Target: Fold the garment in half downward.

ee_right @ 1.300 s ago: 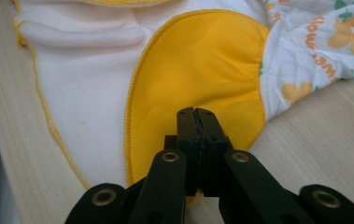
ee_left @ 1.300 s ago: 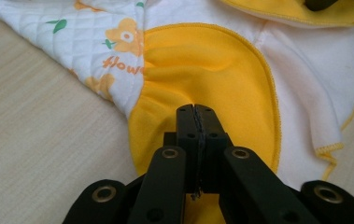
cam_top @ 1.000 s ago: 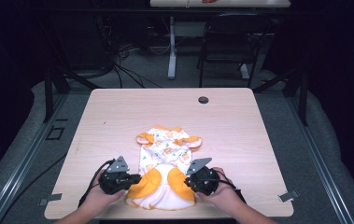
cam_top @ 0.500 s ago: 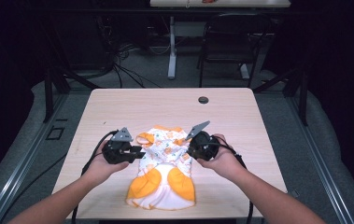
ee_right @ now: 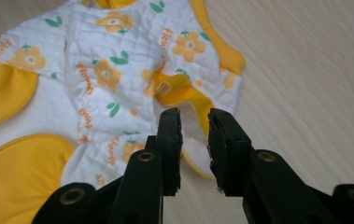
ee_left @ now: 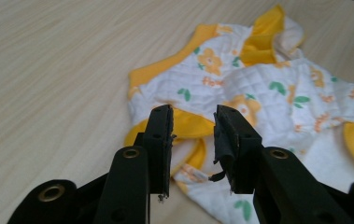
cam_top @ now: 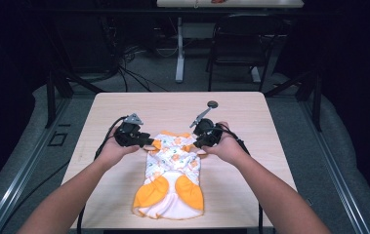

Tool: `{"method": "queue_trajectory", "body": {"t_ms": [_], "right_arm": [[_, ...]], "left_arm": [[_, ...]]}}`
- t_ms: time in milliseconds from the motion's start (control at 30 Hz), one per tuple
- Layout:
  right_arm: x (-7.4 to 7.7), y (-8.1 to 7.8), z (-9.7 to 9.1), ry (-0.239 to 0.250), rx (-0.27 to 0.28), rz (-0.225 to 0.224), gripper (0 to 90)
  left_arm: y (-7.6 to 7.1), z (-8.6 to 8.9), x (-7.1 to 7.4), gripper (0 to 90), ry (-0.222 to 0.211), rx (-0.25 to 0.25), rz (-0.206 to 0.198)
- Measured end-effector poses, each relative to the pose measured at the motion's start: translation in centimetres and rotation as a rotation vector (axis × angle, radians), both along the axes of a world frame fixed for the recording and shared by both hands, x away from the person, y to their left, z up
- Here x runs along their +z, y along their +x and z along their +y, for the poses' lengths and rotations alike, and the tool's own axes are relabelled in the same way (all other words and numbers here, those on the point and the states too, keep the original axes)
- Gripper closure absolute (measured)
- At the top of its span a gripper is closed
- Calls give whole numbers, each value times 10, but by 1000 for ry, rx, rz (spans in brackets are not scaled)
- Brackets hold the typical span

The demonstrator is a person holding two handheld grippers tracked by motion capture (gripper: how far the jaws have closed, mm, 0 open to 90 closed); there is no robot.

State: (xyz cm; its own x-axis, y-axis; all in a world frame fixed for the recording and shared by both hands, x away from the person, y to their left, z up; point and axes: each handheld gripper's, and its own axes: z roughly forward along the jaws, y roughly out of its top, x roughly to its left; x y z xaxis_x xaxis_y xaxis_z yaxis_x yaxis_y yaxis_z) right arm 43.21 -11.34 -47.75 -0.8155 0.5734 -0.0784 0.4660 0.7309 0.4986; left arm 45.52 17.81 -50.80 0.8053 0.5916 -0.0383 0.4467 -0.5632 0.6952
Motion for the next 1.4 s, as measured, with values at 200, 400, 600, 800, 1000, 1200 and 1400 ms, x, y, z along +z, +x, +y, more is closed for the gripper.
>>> {"method": "queue_trajectory", "body": {"t_ms": [200,400,600,800,1000,1200,1400], "right_arm": [[-8,31,8,-5,-6,34,707],[-20,48,13,-21,-23,47,700],[-28,56,13,-22,-57,31,687],[-39,64,9,2,-77,57,690],[-50,67,13,-16,-109,44,683],[-57,67,22,-58,-104,50,640],[-62,68,20,-59,-128,58,625]], "left_arm": [[23,-15,-3,644,58,12,5],[37,-22,-7,675,65,35,35],[46,-18,-15,674,78,64,50],[48,-17,-17,644,63,81,37],[49,-23,-25,621,90,90,32],[51,-29,-36,584,108,96,52],[53,-27,-41,584,100,134,52]]}}
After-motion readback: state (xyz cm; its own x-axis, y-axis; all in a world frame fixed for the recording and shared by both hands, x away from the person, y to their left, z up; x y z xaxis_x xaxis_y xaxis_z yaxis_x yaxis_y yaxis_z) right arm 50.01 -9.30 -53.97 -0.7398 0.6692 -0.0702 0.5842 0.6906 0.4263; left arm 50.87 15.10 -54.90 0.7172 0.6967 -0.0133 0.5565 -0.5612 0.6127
